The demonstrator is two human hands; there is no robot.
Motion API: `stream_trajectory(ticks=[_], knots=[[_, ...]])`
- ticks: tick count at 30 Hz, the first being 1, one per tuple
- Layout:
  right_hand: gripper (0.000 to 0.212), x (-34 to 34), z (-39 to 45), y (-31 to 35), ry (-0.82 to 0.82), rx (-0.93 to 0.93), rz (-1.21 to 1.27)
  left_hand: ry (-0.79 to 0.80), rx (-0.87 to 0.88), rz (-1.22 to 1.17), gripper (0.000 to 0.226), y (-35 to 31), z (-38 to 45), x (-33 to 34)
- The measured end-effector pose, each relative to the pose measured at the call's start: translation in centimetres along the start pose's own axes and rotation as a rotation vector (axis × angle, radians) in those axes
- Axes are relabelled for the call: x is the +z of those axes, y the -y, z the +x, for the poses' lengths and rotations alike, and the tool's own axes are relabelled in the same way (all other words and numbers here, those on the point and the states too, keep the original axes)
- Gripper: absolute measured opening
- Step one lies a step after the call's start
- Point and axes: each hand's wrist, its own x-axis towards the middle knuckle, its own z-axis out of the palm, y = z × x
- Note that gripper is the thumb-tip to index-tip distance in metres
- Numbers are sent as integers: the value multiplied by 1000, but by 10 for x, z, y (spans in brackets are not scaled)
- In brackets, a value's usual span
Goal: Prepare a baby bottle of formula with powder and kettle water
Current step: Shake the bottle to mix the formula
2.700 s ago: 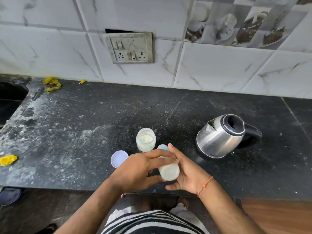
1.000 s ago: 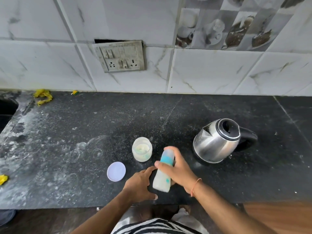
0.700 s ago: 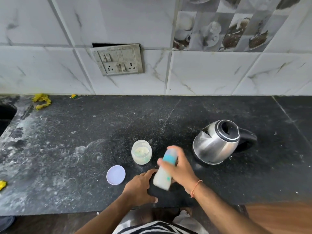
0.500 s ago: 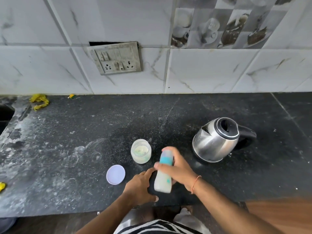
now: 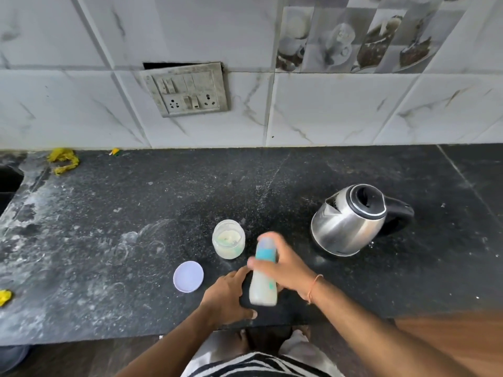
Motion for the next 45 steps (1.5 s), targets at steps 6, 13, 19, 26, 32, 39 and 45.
stream_trajectory(ticks=[6, 13, 19, 26, 32, 39, 45], knots=[[49, -4, 15, 1, -100, -60, 46, -7, 4, -1, 118, -3, -2, -1], [52, -14, 19, 10, -131, -92, 89, -7, 5, -5, 121, -3, -2, -2], [45, -17, 18, 16, -156, -142, 61, -10, 10, -3, 121, -3, -1, -2], [49, 2, 12, -2, -45, -94, -139, -25, 2, -3, 115, -4, -2, -1], [52, 2, 10, 2, -4, 9, -132, -31, -6, 1, 116, 0, -3, 1], [52, 2, 9, 8, -29, 16, -110, -23, 8, -13, 118, 1, -2, 2], [51, -9, 16, 14, -36, 120, 16, -24, 2, -30, 122, 0, -3, 2]])
